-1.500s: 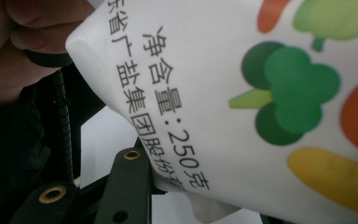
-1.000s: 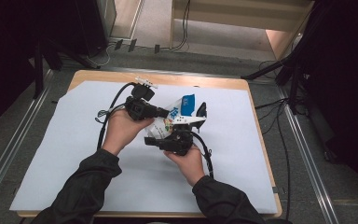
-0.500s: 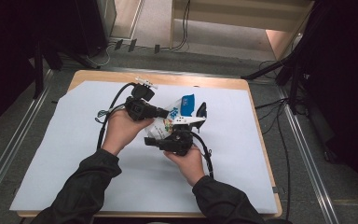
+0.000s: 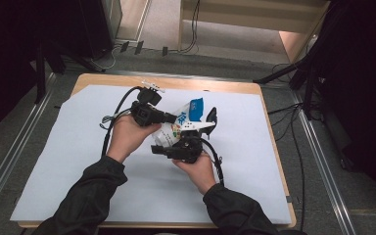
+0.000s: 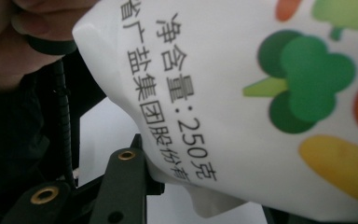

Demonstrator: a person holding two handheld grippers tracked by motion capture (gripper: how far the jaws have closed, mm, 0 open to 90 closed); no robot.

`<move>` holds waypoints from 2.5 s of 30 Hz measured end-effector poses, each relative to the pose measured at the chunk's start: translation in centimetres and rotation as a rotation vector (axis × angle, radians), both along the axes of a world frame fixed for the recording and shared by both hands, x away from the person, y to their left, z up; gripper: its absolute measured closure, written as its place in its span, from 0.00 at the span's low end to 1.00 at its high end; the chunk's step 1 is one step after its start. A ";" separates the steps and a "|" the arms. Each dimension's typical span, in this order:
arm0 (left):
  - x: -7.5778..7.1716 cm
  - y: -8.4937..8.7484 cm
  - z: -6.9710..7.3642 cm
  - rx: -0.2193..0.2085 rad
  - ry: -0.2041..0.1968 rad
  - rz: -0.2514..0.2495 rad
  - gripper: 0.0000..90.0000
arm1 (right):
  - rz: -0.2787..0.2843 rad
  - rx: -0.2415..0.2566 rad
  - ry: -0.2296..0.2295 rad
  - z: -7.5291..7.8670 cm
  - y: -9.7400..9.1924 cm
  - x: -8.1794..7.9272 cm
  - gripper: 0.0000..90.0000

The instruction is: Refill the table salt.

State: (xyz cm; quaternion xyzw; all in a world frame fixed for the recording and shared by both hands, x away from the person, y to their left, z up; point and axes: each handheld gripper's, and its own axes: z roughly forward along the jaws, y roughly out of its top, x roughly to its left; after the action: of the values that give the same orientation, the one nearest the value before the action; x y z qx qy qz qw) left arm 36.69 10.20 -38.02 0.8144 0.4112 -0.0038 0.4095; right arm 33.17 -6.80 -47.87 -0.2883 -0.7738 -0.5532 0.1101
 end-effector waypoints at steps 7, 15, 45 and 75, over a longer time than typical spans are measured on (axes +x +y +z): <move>0.0 0.0 0.0 -0.004 -0.004 0.001 1.00 | -0.014 0.008 0.010 0.1 -0.1 0.0 0.75; 0.1 -0.1 0.1 -0.007 -0.011 0.002 1.00 | -0.017 0.033 0.030 0.1 -0.4 0.2 0.76; 0.1 -0.2 0.5 -0.002 -0.015 -0.013 1.00 | -0.006 0.046 0.056 0.4 -0.5 0.4 0.75; 0.1 -0.5 0.3 0.006 -0.014 -0.008 1.00 | -0.027 0.005 0.033 0.2 -0.2 0.1 0.75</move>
State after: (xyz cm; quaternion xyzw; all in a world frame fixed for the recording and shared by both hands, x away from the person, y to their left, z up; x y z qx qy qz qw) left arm 36.77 9.67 -37.72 0.8171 0.4052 0.0015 0.4101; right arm 33.24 -7.05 -47.65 -0.3074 -0.7666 -0.5516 0.1163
